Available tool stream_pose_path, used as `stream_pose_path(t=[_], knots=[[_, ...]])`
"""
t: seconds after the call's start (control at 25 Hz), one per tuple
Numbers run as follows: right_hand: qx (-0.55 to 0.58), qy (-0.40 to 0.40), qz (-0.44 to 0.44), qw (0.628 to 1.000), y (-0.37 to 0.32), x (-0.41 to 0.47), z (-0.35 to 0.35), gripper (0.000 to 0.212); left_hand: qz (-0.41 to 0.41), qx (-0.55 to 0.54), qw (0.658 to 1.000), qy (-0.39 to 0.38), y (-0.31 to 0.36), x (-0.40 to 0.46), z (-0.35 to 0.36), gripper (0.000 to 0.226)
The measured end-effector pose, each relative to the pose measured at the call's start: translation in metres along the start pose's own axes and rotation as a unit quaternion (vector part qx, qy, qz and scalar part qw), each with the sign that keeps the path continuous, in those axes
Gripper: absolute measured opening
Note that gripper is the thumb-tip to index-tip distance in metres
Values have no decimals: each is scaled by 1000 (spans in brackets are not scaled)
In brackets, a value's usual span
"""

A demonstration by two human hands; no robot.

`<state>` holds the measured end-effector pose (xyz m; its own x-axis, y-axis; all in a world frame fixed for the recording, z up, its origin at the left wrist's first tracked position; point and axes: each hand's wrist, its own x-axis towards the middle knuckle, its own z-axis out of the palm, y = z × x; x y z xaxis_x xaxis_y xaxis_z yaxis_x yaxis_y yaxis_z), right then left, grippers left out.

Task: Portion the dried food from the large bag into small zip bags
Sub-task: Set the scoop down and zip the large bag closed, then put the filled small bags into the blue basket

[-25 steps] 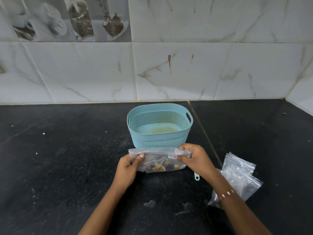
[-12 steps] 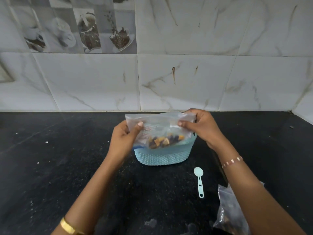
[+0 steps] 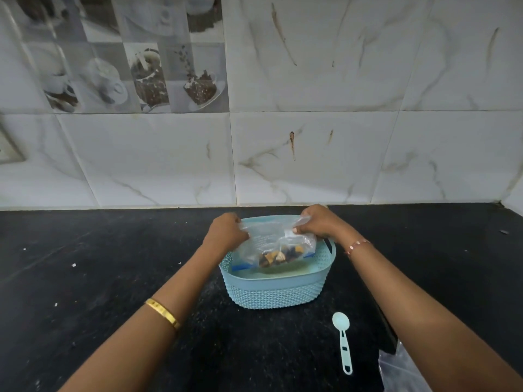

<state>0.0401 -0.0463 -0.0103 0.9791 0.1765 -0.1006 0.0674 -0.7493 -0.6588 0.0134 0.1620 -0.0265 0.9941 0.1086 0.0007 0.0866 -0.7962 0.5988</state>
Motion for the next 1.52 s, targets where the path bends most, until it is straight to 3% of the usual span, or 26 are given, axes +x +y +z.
stream_pose_path(t=[0.08, 0.16, 0.24, 0.32, 0.44, 0.52, 0.6, 0.76, 1.0, 1.24, 1.52], knots=[[-106, -26, 12, 994, -5, 5, 5, 23, 8, 88, 996, -19, 1, 6, 8, 27], [-196, -53, 21, 979, -9, 7, 12, 34, 12, 142, 989, -39, 2, 8, 14, 27], [-230, -67, 28, 971, -9, 9, 18, 37, 18, 176, 982, -62, 4, 9, 18, 26], [-253, -60, 29, 965, -11, 9, 21, 25, 23, 204, 975, -80, 5, 10, 20, 29], [-300, 19, 6, 954, -16, 4, 20, 23, 28, 222, 972, -76, 11, 12, 18, 35], [-338, 104, -51, 934, -18, 0, 21, 22, 45, 223, 973, -35, 16, 9, 16, 29], [-354, 135, -88, 921, -19, -2, 24, 21, 70, 243, 967, 7, 21, 5, 15, 29], [-332, 77, -59, 938, -13, 4, 32, 19, 123, 305, 943, 47, 23, 1, 19, 33], [-270, 63, -50, 959, -2, 10, 37, 25, 127, 307, 943, -3, 15, 3, 25, 25], [-150, 68, -42, 985, -7, -3, 24, 17, 135, 262, 956, -4, 17, -6, 23, 27], [-90, 82, -43, 992, -6, -28, 10, 8, 159, 186, 970, -8, 32, -26, 17, 26]])
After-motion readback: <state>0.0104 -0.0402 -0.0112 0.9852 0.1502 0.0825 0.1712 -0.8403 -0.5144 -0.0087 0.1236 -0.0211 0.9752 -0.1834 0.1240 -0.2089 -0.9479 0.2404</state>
